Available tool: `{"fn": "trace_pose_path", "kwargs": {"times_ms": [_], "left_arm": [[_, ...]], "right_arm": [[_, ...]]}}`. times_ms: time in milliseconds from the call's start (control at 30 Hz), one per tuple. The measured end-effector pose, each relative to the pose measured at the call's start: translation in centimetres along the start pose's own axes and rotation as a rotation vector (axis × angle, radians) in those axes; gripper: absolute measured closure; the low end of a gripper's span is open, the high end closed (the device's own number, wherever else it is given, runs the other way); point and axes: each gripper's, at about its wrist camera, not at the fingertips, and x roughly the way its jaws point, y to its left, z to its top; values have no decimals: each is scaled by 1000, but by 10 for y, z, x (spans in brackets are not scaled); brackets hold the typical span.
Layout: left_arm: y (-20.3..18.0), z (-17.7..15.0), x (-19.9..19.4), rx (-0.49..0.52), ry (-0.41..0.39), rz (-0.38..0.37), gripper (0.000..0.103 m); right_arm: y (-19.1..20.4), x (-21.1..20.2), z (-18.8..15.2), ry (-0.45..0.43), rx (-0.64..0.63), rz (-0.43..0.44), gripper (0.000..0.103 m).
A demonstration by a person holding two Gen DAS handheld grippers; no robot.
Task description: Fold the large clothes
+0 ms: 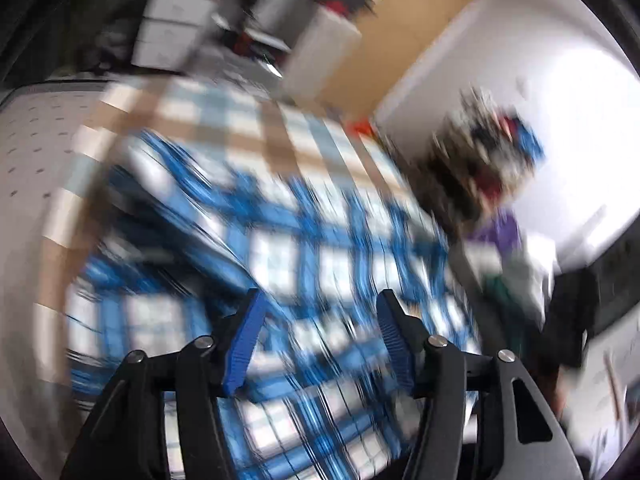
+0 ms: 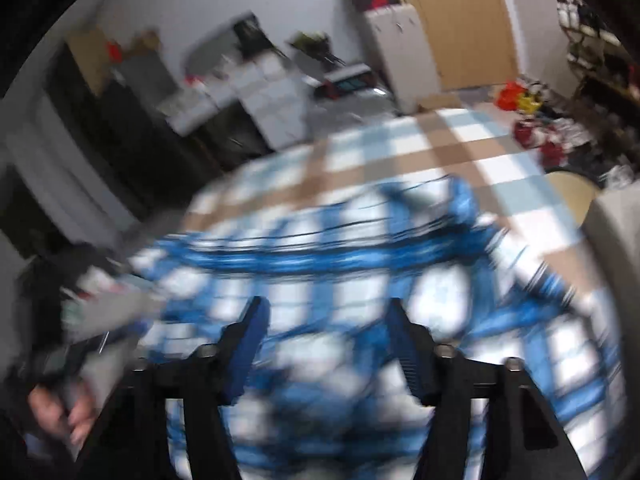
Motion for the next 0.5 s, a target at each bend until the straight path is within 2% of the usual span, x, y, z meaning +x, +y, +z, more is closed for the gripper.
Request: {"fn": "trace_pose_path", "kwargs": {"times_ms": [33,67,100,133,167,233,300,333,433,467,500], "left_arm": [[11,11,-10,-42,-38,39,42],[27,26,-18,-98,-76,109,42],[33,33,-20,-124,-89,144,42],[47,46,-20,-175,-98,226,42],[55,56,-16,-191,-78,264,42],[61,68,-1,-187,-17,282,42],[68,77,18,-207,48,299,42],[70,79,33,-228,100,308,42],[89,73,50,-287,178,284,43],[94,70,52,-313,168,283,46],[90,66,52,-330,167,283,68]], "right_arm": [[5,-4,-12,-28,6,37,26],[8,-7,-25,-63,-7,68,26],[9,-5,-35,-88,-33,73,26],[11,-1,-37,-73,-48,48,26],[12,7,-36,-28,-54,16,25],[9,17,-34,-19,-52,34,25],[5,31,-32,12,-41,-25,25],[1,37,-32,31,-28,-24,25],[-11,48,-29,64,31,-35,25],[-14,49,-28,63,45,-46,25],[-18,48,-27,62,63,-49,25]]}}
